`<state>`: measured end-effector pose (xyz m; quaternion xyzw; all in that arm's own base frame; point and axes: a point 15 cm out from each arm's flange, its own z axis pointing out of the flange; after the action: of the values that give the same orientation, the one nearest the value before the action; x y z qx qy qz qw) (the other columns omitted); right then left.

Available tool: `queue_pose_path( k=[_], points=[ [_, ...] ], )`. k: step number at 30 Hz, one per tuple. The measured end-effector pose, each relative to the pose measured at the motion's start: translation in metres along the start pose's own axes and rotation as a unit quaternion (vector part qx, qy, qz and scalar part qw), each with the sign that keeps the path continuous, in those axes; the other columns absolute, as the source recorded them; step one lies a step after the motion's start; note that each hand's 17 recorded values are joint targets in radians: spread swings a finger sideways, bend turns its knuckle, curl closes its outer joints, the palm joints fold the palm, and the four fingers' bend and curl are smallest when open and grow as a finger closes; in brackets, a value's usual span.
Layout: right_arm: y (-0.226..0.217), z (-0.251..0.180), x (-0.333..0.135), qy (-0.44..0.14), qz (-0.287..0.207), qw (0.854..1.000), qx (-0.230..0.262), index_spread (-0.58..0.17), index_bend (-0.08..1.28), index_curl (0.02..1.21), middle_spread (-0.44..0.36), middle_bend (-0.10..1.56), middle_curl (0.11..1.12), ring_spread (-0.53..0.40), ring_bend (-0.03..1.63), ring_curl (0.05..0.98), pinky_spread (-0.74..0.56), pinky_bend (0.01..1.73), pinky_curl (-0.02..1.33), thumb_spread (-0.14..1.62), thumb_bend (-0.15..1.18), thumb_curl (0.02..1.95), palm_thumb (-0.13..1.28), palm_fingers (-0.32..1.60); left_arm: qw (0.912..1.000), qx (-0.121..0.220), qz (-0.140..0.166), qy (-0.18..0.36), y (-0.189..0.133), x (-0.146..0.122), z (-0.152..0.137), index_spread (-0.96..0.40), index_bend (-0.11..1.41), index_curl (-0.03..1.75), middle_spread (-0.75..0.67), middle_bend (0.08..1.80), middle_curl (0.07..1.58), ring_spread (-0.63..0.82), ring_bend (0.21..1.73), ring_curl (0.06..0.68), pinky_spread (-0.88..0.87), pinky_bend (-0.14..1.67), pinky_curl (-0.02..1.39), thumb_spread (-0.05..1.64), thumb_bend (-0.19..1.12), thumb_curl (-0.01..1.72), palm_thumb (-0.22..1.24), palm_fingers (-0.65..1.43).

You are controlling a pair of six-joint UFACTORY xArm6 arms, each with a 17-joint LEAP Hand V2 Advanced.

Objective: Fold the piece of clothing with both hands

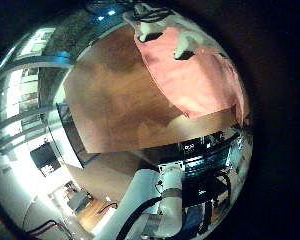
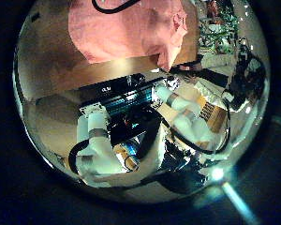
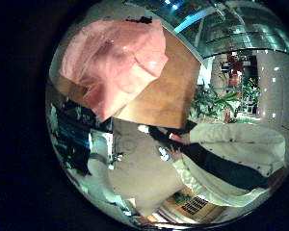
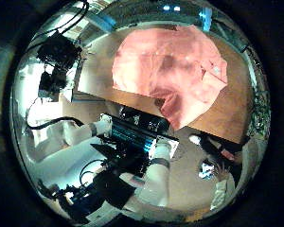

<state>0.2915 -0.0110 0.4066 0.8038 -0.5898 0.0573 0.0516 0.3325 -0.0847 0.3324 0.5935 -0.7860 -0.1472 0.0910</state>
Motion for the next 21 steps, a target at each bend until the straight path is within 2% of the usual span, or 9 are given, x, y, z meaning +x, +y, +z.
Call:
queue_pose_path(
  k=[6, 13, 21],
  points=[
    [0.006, 0.013, 0.004, 0.000, 0.000, 1.000, -0.019, -0.374, 0.16, 0.28, -0.015, 0.30, 0.35, 0.098, 0.70, 0.181, 0.39, 0.70, 0.15, 0.99, -0.03, 0.26, 0.04, 0.22, 0.9999, -0.014, 0.002, -0.005, 0.000, 0.013, 0.005, -0.02, 0.17, 0.36, 0.24, 0.19, 0.33, 0.44, 0.63, 0.197, 0.46, 0.34, 0.34, 1.21, -0.02, 0.24, 0.05, 0.16],
    [0.010, 0.013, 0.005, -0.001, 0.005, 1.000, -0.018, -0.378, 0.16, 0.28, -0.017, 0.30, 0.35, 0.087, 0.70, 0.185, 0.38, 0.69, 0.15, 0.99, -0.03, 0.27, 0.03, 0.22, 0.9996, -0.023, 0.010, -0.012, -0.007, 0.011, 0.014, -0.03, 0.17, 0.36, 0.24, 0.19, 0.33, 0.44, 0.63, 0.194, 0.46, 0.33, 0.34, 1.21, -0.02, 0.24, 0.05, 0.16],
    [0.012, 0.035, 0.002, -0.012, 0.013, 0.999, -0.041, -0.373, 0.15, 0.27, -0.017, 0.29, 0.35, 0.085, 0.71, 0.191, 0.38, 0.70, 0.16, 1.01, -0.02, 0.27, 0.03, 0.21, 0.9981, -0.038, 0.031, -0.037, -0.022, 0.002, 0.058, 0.02, 0.13, 0.32, 0.27, 0.19, 0.34, 0.43, 0.67, 0.207, 0.47, 0.38, 0.35, 1.15, -0.02, 0.25, 0.06, 0.10]
  ],
)
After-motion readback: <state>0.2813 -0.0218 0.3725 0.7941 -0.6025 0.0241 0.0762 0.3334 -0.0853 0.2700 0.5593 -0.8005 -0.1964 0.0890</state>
